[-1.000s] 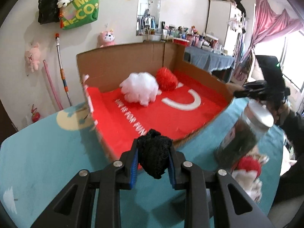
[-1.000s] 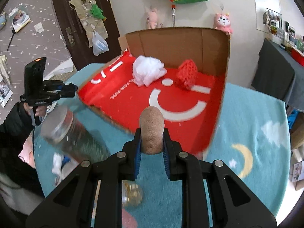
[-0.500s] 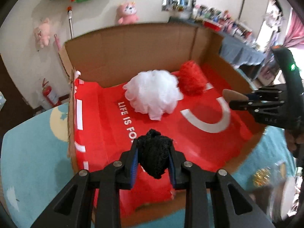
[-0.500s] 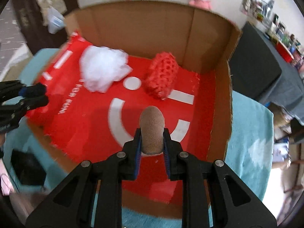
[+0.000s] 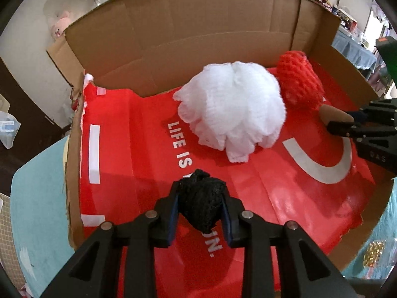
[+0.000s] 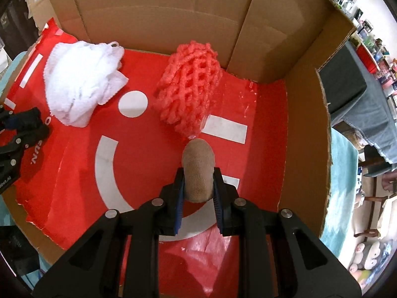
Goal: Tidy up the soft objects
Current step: 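Lower the black ball and cork coaster into the box and open both tools, then withdraw both open tools from the box back toward the soft item pile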
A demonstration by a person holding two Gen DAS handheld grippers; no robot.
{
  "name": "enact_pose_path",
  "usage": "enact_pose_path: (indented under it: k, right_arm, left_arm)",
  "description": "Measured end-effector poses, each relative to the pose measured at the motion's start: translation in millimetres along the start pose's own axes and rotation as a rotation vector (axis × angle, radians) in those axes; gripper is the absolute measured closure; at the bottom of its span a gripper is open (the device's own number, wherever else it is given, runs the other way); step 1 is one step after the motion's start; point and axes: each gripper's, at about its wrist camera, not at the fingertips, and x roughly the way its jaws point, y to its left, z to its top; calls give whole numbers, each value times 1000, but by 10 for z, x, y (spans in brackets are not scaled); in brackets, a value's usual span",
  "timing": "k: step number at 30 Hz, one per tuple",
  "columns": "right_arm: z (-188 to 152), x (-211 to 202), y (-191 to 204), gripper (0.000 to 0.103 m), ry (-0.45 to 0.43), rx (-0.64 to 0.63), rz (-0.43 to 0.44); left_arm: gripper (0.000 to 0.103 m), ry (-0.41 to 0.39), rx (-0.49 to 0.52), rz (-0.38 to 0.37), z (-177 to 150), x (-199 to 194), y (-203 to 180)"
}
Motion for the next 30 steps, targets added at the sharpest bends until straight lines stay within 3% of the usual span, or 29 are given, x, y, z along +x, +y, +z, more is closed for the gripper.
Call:
enact_pose_path:
  k: [3, 4, 5, 8, 13, 25, 30]
  right_arm:
    - [0, -7, 7, 75, -5, -4, 3]
    - [2, -14, 6, 67, -7, -3, 8]
    - [0, -19, 11, 50, -10, -6, 19]
    - [17, -49, 75, 49, -34, -37, -19]
    - [7, -218, 131, 49, -56, -33, 3]
    - [-389, -1220, 192, 36, -223, -24, 2]
    - [-718, -1706, 314, 29, -320, -15, 27]
  left_arm:
    - [69, 5, -10, -8, -5, 28, 37]
    - [67, 3, -13, -10, -9, 27, 45]
    - [65, 2, -16, -10, 0, 23, 54]
    - [53, -5, -30, -30, 8, -6, 118]
    - [31, -59, -30, -33, -34, -224, 140]
    - [11, -260, -63, -32, -381, -1181, 56]
    - [2, -376, -51, -35, -611, -1685, -157]
